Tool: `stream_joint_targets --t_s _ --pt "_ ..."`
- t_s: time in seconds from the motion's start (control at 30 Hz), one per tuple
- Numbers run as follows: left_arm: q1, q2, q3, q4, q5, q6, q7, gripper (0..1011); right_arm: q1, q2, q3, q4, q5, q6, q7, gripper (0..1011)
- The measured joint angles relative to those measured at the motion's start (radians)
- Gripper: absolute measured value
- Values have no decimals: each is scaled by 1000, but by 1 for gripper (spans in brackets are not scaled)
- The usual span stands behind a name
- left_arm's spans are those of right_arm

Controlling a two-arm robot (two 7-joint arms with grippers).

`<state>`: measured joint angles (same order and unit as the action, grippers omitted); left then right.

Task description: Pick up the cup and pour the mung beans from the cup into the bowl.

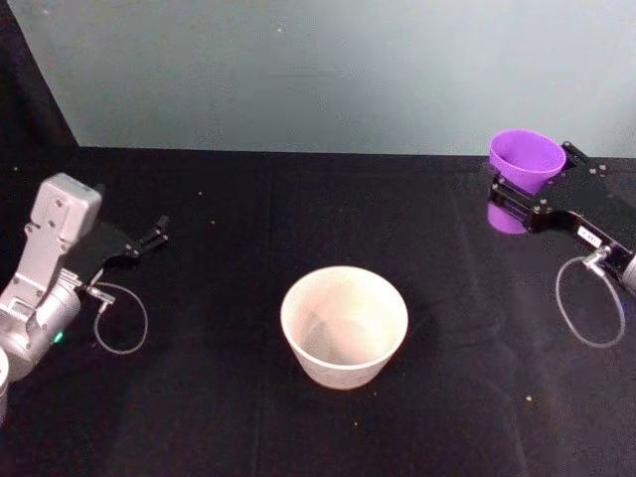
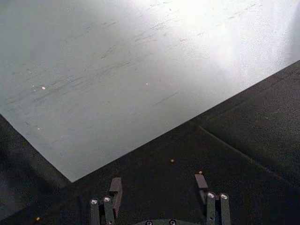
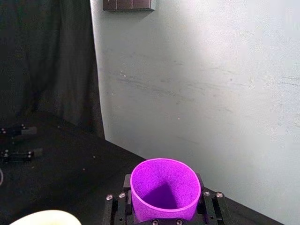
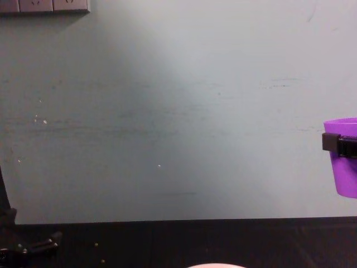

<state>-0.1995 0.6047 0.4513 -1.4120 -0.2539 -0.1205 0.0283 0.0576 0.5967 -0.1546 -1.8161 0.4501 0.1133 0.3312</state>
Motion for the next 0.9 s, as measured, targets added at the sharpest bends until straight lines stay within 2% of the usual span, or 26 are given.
stream_joint_targets --t_s 0.9 --pt "0 0 0 0 0 0 0 1011 0 0 0 0 0 0 0 742"
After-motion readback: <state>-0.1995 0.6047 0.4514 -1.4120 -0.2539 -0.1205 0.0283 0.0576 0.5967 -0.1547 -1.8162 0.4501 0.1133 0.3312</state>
